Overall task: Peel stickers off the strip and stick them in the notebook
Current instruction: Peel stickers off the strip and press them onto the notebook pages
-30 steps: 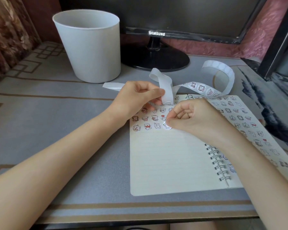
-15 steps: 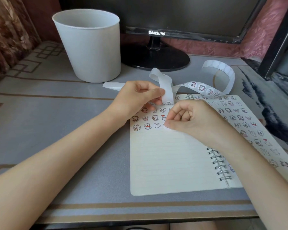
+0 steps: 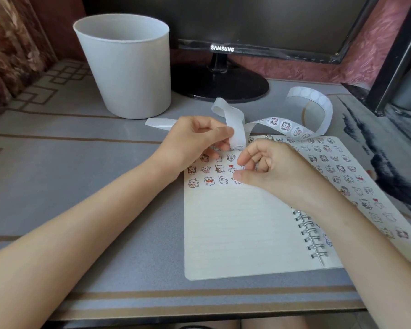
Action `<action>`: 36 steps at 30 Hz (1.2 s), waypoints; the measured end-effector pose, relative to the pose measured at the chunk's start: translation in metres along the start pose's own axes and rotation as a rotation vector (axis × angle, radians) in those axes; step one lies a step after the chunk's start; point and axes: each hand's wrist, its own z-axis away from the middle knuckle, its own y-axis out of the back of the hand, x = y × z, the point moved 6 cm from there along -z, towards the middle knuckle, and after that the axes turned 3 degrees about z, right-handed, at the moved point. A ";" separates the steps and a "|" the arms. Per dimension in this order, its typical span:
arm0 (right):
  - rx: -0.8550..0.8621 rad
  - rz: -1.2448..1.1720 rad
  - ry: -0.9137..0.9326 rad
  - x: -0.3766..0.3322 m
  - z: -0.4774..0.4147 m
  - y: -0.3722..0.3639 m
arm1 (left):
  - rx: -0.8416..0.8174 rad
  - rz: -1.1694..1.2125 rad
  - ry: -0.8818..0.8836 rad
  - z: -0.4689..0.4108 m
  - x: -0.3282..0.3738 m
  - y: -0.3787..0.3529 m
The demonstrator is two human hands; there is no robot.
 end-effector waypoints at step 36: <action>0.438 -0.027 0.221 -0.017 0.003 0.032 | -0.111 -0.023 -0.116 0.008 0.010 -0.011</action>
